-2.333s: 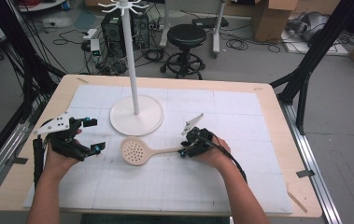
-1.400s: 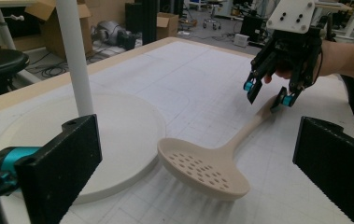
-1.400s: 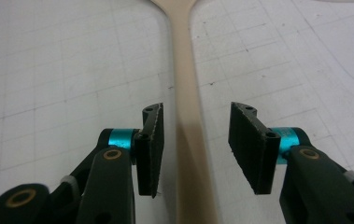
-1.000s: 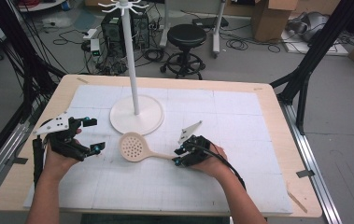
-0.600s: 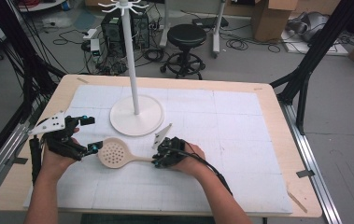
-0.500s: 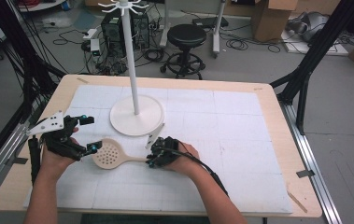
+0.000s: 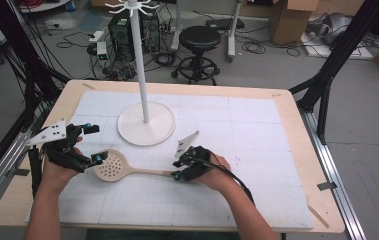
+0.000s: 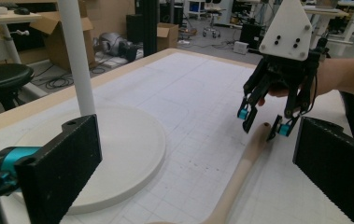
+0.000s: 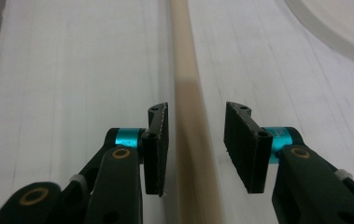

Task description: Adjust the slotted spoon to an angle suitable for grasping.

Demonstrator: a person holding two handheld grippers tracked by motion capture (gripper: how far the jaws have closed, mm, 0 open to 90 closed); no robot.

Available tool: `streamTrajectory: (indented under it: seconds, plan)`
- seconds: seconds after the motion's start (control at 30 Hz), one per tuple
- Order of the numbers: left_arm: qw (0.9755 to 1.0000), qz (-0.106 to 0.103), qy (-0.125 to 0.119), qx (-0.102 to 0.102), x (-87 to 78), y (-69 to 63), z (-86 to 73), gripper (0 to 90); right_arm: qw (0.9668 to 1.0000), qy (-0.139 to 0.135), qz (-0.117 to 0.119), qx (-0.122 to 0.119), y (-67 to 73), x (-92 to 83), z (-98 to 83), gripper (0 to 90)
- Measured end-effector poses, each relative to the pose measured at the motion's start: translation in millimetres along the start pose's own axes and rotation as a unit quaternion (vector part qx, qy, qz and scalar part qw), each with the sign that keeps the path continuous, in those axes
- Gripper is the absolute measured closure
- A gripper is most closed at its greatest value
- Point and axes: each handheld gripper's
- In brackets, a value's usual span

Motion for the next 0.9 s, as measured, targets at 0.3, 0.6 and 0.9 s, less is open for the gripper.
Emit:
streamTrajectory:
  seconds: [0.3,0.6,0.9]
  plan:
    - [1.0000,-0.003,0.007,0.000,5.4,-1.2,-0.9,1.7,0.9997,0.007,-0.019,0.014,2.7,-18.7,-38.7,67.3]
    - [1.0000,-0.007,0.004,0.004,6.6,-4.0,2.0,1.8,0.9991,0.027,-0.008,-0.033,4.1,4.9,-23.2,66.9]
    - [0.9999,-0.009,0.011,0.004,7.2,-3.7,1.1,1.8,0.9969,0.029,0.012,-0.072,4.2,30.9,9.6,66.8]
Point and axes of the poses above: each handheld gripper's, and its own axes: x roughly forward along the jaws, z roughly out of its top, y roughly to its left
